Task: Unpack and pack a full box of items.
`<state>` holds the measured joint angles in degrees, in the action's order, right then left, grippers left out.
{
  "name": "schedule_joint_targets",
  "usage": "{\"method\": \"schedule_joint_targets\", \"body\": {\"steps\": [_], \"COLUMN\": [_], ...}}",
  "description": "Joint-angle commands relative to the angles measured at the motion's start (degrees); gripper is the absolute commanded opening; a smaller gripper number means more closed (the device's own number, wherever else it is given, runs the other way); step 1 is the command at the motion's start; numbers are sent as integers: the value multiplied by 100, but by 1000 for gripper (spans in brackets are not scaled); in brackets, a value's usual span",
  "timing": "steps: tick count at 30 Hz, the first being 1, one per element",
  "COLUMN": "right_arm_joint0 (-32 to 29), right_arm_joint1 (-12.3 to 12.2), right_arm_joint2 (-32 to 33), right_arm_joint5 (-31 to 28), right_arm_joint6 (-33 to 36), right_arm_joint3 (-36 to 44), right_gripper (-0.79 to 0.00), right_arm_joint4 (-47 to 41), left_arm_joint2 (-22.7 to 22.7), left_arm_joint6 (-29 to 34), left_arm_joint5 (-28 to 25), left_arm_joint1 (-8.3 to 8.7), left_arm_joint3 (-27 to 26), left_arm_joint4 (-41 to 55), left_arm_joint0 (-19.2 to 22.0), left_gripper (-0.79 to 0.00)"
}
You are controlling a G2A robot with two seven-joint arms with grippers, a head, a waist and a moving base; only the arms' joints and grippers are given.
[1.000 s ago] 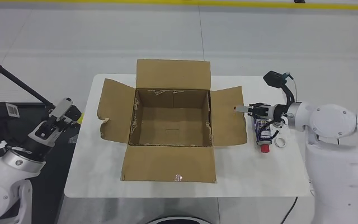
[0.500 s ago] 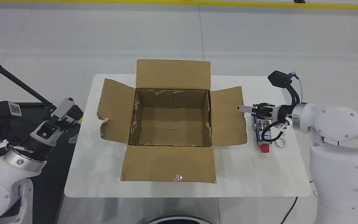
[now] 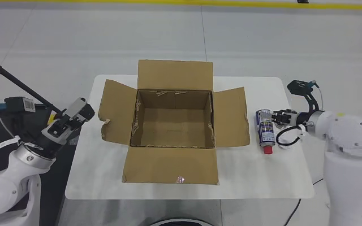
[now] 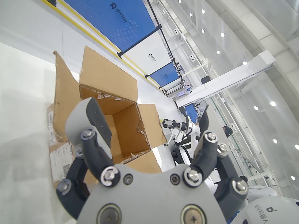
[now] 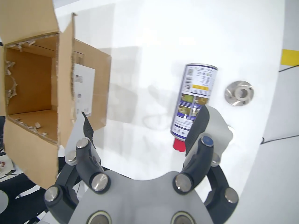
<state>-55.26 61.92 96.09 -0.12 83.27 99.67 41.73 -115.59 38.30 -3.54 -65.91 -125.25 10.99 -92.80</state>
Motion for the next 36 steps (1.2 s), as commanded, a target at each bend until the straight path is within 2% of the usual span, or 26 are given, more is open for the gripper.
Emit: {"method": "schedule_joint_targets", "body": {"steps": [1,7,9,10,15,17,25,36], "right_arm_joint0": [-52,-91,-37,-1,199,260,492,712], "right_arm_joint1": [-45,-140,-168,-180,-258,-280,-290,-297], "right_arm_joint2": [82,50,63,51,-37,-110,-564,-868], "right_arm_joint5": [-136,-182,-168,-202,-376,-411,-402,-427], "right_arm_joint6": [96,118,99,122,379,451,404,191], "right_arm_joint3": [-67,-548,-848,-988,-1525,-1672,-2222,-2894], "right_gripper": [0,-9,-120,-148,-222,-274,-425,-486], "right_arm_joint4": [191,893,1059,1096,1514,1683,2020,2040], "left_arm_joint2": [51,76,76,76,76,76,76,76], "left_arm_joint6": [48,67,67,67,67,67,67,67], "left_arm_joint5": [-5,2,2,2,2,2,2,2], "left_arm_joint1": [13,19,19,19,19,19,19,19], "left_arm_joint3": [39,68,68,68,68,68,68,68], "left_arm_joint4": [-3,-12,-12,-12,-12,-12,-12,-12], "left_arm_joint0": [63,93,93,93,93,93,93,93], "left_gripper": [0,0,0,0,0,0,0,0]}}
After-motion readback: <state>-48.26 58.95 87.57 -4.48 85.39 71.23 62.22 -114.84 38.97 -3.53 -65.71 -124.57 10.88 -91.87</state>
